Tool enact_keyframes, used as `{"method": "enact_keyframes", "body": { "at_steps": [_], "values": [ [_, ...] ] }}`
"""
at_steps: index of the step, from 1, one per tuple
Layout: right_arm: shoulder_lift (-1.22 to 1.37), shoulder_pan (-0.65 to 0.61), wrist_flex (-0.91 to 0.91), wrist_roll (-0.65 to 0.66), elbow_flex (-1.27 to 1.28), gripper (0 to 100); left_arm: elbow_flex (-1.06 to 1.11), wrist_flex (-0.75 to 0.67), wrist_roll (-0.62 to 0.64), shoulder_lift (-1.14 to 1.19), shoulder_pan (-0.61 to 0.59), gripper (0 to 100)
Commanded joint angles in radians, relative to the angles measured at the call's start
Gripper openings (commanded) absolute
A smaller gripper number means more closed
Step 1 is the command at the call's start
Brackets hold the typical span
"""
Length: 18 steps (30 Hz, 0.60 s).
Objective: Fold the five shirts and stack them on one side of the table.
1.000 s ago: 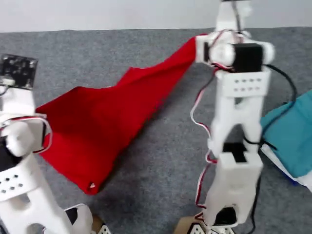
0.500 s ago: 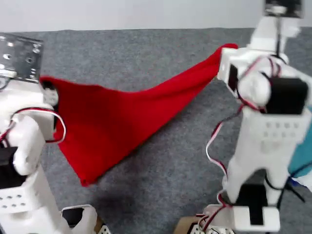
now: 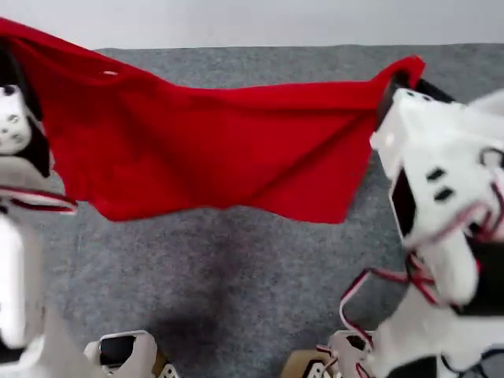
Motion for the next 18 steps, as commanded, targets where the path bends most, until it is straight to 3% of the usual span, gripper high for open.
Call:
{"method": "enact_keyframes", "body": {
  "at_steps": [1, 12, 18],
  "values": [
    [-0.061, 0.013, -0.028, -0.008, -0.002, 0.8, -0.111, -0.029, 0.006, -0.023, 0.003, 0],
    [-0.231, 0.016, -0.102, 0.052, -0.002, 0.8, -0.326, -0.023, 0.005, -0.023, 0.002, 0],
    [-0.306, 0.143, -0.163, 0.147, -0.002, 0.8, -0.383, -0.021, 0.005, -0.025, 0.002, 0]
  ]
}}
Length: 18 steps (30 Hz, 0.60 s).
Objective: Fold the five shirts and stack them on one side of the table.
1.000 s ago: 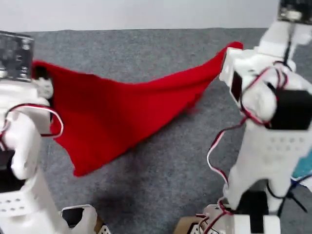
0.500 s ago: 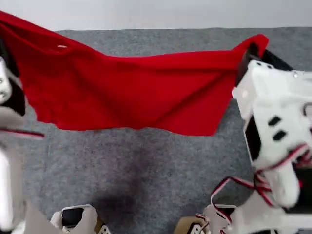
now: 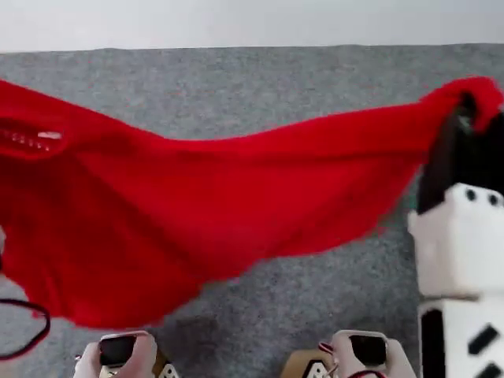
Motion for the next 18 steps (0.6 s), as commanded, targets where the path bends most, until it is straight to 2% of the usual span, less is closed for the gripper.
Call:
{"method": "enact_keyframes", "body": {
  "at_steps": [1, 5, 10, 14, 18],
  "values": [
    [-0.033, 0.062, -0.022, 0.061, 0.002, 0.8, -0.035, -0.02, 0.003, -0.003, 0.002, 0],
    [-0.077, 0.065, 0.044, 0.095, 0.006, 0.8, -0.042, 0.014, -0.051, -0.011, 0.002, 0],
    [-0.073, 0.064, 0.208, 0.08, 0.049, 0.9, -0.025, 0.181, -0.075, -0.021, 0.005, 0],
    [-0.058, 0.067, 0.232, -0.023, 0.186, 0.9, 0.085, 0.307, -0.074, -0.021, 0.008, 0],
    [-0.059, 0.065, 0.142, -0.11, 0.454, 0.9, 0.317, 0.296, -0.074, -0.021, 0.008, 0]
  ]
}}
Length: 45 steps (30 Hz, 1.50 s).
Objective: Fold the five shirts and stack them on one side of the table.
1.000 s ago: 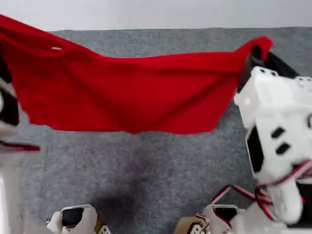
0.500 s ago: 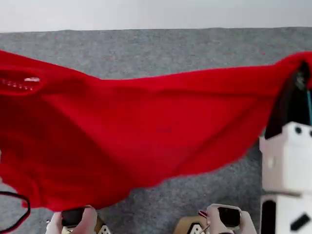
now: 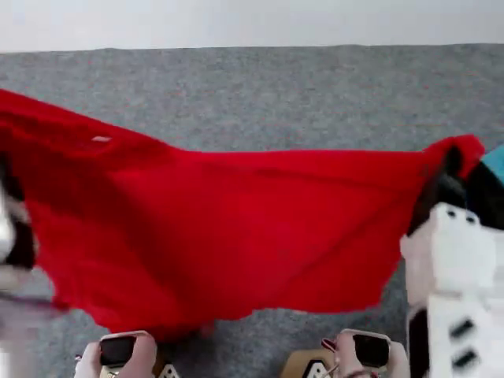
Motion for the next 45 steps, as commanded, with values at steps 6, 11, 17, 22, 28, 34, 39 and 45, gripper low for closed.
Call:
{"method": "enact_keyframes", "body": {
  "at_steps": [6, 11, 17, 22, 28, 34, 39, 45],
  "values": [
    [0.018, 0.005, -0.458, -0.098, 0.617, 0.9, 0.504, -0.296, 0.014, -0.005, 0.003, 0],
    [0.025, -0.001, -0.845, -0.055, 0.907, 0.9, 0.766, -0.64, 0.086, 0.003, 0.006, 0],
    [0.028, -0.033, -1.277, 0.031, 1.209, 0.9, 1.079, -1.048, 0.086, 0.005, 0.008, 0],
    [0.114, -0.028, -1.5, 0.074, 1.33, 0.9, 1.296, -1.287, 0.084, 0.006, 0.008, 0],
    [0.308, -0.028, -1.721, 0.077, 1.333, 0.9, 1.403, -1.516, 0.083, 0.146, 0.002, 0],
    [0.467, -0.045, -1.951, 0.078, 1.297, 0.9, 1.293, -1.656, 0.083, 0.362, 0.003, 0],
    [0.55, -0.077, -1.971, 0.078, 1.171, 0.9, 1.145, -1.662, 0.083, 0.516, 0.002, 0],
    [0.682, -0.12, -1.971, 0.078, 0.974, 0.9, 1.053, -1.662, 0.083, 0.606, 0.0, 0]
  ]
}}
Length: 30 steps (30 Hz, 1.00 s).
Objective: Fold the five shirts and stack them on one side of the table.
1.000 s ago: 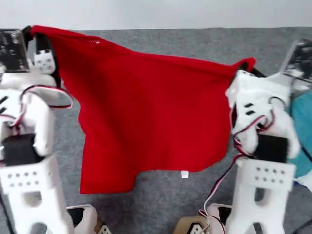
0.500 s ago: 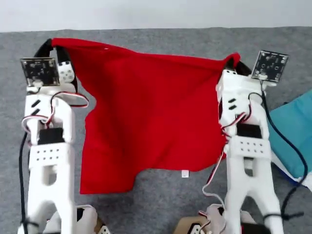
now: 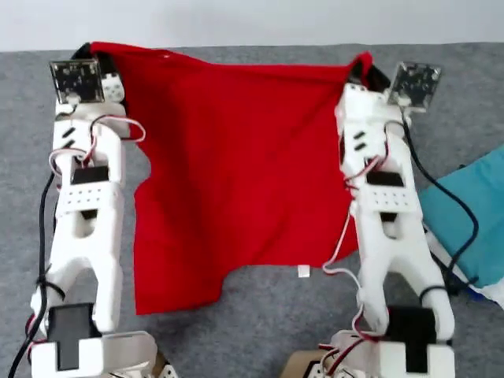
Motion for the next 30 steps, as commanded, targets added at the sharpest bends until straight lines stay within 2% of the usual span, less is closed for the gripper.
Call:
{"method": "enact_keyframes", "body": {
  "at_steps": [1, 12, 17, 28, 30],
  "values": [
    [0.058, -0.018, -0.022, 0.011, -0.17, 0.9, -0.082, -0.028, 0.005, 0.008, -0.009, 0],
    [0.282, -0.127, -0.022, 0.054, -0.423, 0.9, -0.079, -0.026, 0.005, 0.018, -0.04, 0],
    [0.282, -0.153, -0.024, 0.06, -0.427, 0.9, -0.079, -0.025, 0.005, 0.018, -0.041, 0],
    [0.303, -0.107, -0.012, 0.103, -0.344, 0.9, 0.025, -0.023, 0.003, 0.008, -0.034, 0],
    [0.282, -0.102, 0.024, 0.103, -0.311, 0.9, 0.044, -0.014, -0.043, 0.008, -0.037, 0]
  ]
}}
